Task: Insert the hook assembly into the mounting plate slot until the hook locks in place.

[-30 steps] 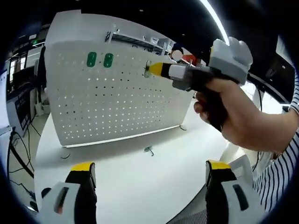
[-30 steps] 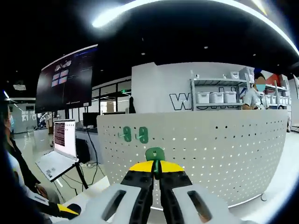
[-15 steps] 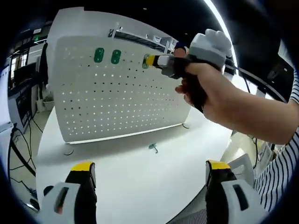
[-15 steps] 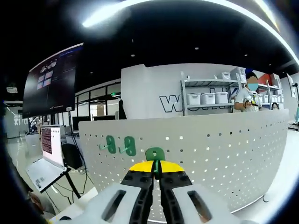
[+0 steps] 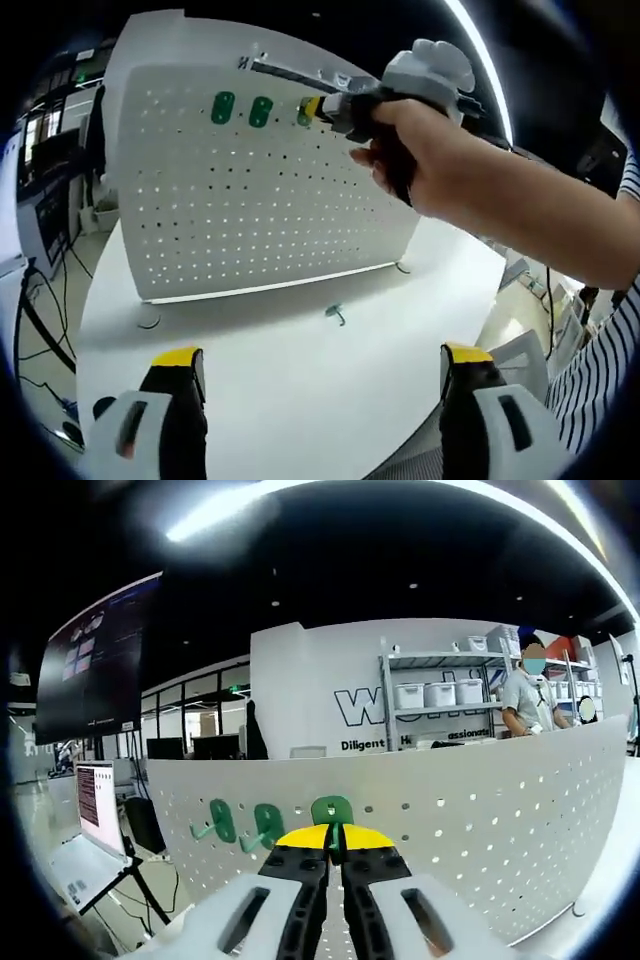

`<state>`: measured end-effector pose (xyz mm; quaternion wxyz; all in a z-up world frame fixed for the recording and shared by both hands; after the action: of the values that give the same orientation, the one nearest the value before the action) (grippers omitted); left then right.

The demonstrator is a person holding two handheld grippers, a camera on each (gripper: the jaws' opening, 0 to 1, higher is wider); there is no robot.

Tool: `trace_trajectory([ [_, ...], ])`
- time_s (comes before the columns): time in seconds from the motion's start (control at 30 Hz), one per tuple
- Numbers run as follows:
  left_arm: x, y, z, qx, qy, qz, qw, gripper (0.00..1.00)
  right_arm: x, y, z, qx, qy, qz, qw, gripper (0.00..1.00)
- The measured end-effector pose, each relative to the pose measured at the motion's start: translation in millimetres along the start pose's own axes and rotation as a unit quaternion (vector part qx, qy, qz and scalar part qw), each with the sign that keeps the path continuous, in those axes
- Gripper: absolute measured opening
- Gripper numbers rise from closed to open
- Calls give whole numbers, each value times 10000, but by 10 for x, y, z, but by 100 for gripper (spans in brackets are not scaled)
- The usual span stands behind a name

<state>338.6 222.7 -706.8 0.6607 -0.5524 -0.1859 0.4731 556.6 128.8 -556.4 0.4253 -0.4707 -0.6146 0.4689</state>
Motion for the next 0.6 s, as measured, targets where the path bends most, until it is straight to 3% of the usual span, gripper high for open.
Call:
trace_trajectory([
  [0.5, 97, 72, 21, 98, -84, 109, 9999, 99, 8, 74, -81, 77, 324, -21, 9994, 0],
  [0.6, 118, 91, 26, 119, -127, 132, 9998, 99, -15, 107, -75, 150, 460, -230, 9986, 0],
])
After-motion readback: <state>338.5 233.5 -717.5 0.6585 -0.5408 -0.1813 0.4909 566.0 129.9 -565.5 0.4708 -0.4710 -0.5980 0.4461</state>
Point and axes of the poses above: the point that each gripper's makers call its tool centre point, and the gripper's own axes: z roughly backward along the fingers, x roughly to its left, y roughly out of its underside, the point moved 2 cm from there along z, roughly backward along the fingers, and after that the axes turned 10 degrees about -x, right-handed, at the moved point
